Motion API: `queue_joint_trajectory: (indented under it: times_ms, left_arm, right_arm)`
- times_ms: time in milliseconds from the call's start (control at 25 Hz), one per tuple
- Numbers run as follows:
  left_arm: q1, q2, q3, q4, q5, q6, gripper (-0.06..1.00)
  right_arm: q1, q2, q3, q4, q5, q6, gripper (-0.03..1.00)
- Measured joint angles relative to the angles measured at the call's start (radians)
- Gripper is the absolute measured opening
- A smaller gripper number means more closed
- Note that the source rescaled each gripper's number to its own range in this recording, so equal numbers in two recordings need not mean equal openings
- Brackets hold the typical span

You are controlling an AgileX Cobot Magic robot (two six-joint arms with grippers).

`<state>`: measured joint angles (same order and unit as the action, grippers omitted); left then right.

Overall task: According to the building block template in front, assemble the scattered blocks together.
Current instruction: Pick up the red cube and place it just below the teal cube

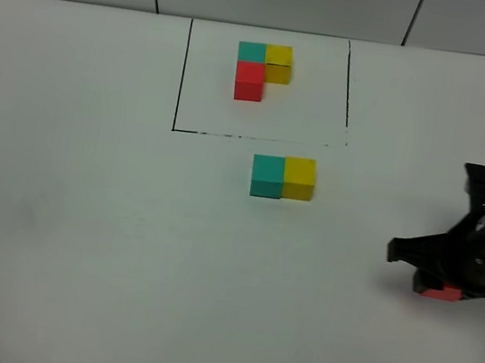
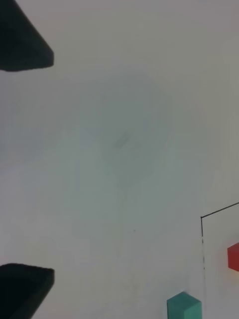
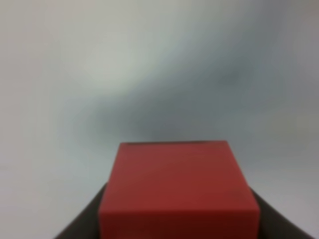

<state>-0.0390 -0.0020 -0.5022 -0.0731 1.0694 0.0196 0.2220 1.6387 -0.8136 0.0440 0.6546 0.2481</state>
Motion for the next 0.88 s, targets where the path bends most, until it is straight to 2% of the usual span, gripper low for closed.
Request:
queue_joint_trajectory:
  times_ms: [240, 360, 520, 720, 880]
  left_arm:
    - [0.0, 0.0, 0.0, 0.0, 0.0, 0.0, 0.71]
    - [0.0, 0.0, 0.0, 0.0, 0.0, 0.0, 0.71]
    - [0.0, 0.0, 0.0, 0.0, -0.001, 0.0, 0.71]
    - [0.0, 0.0, 0.0, 0.0, -0.001, 0.0, 0.71]
    - [0.0, 0.0, 0.0, 0.0, -0.001, 0.0, 0.71]
  right_arm:
    - [0.287, 0.098, -0.223, -0.101, 0.111, 0.319, 0.01]
    - [0.388, 0.211, -0.355, -0.128, 0.165, 0.401, 0.01]
    - [0.444, 0.37, -0.524, -0.116, 0.191, 0.418, 0.01]
    - [0.441, 0.525, -0.703, -0.054, 0.21, 0.413, 0.01]
    - [0.425, 0.602, -0.783, -0.022, 0.238, 0.413, 0.01]
